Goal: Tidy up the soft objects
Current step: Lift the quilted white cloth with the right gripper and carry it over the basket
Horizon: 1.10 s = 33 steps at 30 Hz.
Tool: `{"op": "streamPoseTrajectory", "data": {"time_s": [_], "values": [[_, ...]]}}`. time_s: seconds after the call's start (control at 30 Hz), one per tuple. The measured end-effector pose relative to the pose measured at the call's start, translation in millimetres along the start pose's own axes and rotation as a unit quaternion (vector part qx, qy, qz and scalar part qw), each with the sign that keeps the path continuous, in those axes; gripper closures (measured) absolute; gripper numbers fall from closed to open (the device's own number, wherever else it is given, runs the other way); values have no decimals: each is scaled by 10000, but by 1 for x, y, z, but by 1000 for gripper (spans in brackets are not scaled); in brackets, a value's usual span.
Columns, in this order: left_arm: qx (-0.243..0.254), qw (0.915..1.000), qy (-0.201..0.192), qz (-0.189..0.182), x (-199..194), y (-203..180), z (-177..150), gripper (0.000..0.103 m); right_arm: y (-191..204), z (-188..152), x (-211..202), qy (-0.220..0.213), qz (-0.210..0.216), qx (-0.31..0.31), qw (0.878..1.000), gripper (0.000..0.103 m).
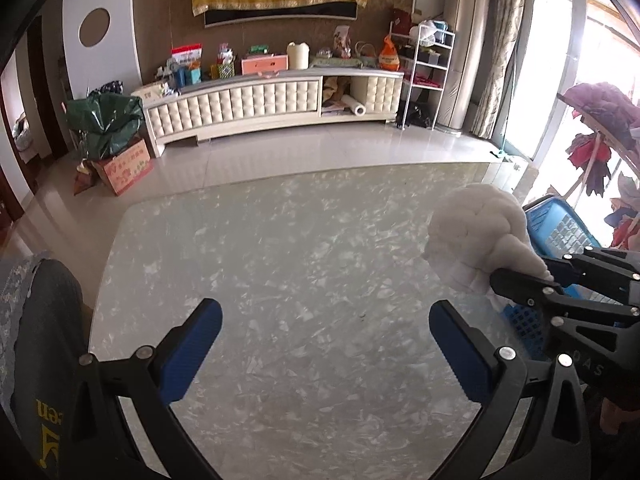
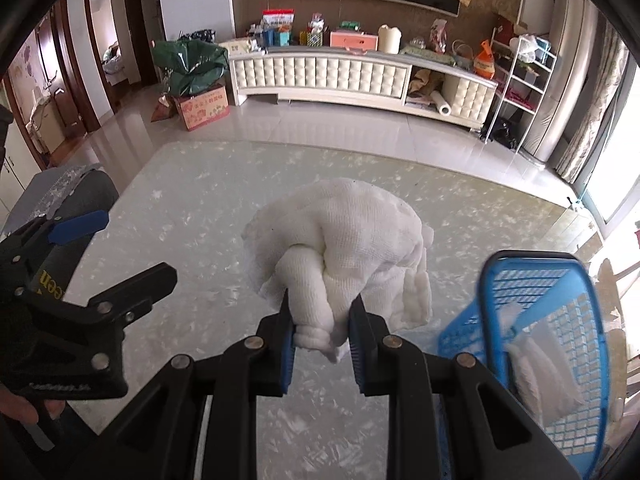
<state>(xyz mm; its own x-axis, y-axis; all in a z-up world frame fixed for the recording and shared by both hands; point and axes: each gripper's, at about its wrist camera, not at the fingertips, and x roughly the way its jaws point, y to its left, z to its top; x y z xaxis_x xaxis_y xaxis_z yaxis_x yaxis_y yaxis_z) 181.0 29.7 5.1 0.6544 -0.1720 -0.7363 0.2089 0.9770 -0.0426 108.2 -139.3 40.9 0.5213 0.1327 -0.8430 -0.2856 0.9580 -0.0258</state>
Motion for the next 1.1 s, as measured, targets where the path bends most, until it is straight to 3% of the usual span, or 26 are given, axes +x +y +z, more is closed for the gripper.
{"op": "streamPoseTrajectory", "data": {"time_s": [0.5,1.1], "values": [[409,9980,-369,-306,-27,-64,13,0,-35,-15,-44,-408,-272,231,9985,81],[444,9962,-354,-664,-30,-116,26,0,-71,-34,-62,-594,-663,739,9933,81]]}}
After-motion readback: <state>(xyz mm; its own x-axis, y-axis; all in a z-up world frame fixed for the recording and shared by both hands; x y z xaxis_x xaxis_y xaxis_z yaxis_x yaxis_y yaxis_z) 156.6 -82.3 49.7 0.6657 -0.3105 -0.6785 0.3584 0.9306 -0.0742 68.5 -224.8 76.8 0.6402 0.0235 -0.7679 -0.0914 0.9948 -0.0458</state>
